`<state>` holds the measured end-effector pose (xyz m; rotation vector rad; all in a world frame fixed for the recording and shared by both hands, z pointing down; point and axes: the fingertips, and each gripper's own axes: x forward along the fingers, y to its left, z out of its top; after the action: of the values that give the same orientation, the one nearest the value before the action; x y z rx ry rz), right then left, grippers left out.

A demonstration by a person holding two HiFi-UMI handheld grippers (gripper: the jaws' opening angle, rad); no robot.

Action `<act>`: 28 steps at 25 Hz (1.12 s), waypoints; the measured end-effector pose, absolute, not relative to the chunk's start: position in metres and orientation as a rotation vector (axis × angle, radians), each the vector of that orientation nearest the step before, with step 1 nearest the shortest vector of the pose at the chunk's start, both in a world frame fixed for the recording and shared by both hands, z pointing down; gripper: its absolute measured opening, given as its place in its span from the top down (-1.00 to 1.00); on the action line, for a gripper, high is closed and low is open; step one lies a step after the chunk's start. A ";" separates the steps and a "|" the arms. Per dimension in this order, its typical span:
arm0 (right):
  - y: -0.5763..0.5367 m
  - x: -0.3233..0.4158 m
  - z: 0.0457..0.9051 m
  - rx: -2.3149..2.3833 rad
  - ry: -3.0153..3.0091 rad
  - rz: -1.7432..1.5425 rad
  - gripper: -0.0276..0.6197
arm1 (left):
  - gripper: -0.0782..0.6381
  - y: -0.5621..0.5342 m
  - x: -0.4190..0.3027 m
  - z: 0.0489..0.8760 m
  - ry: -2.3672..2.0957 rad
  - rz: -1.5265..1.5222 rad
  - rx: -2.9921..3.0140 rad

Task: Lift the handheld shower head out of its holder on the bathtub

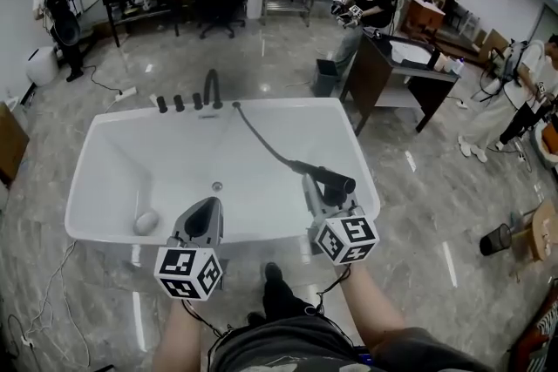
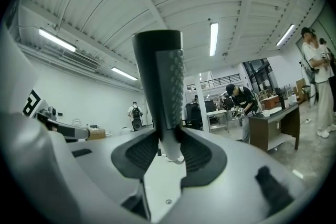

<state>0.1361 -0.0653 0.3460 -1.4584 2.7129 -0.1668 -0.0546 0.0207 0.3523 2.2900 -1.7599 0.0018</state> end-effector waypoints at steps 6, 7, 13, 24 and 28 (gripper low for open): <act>-0.066 0.136 0.360 -1.479 2.723 -0.196 0.48 | 0.72 0.020 -0.051 0.360 -1.745 0.017 2.286; -0.066 0.136 0.362 -1.482 2.729 -0.195 0.48 | 0.72 0.019 -0.050 0.361 -1.742 0.019 2.287; -0.066 0.139 0.377 -1.486 2.761 -0.204 0.48 | 0.72 0.017 -0.042 0.368 -1.735 0.025 2.286; -0.064 0.134 0.390 -1.477 2.788 -0.227 0.49 | 0.72 0.020 -0.041 0.375 -1.734 0.031 2.271; -0.067 0.131 0.395 -1.470 2.803 -0.229 0.49 | 0.72 0.016 -0.043 0.377 -1.740 0.018 2.261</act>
<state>0.1308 -0.0667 0.3952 -1.4696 2.8032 -0.2292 -0.0432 0.0165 0.3772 2.2606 -1.7403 0.0181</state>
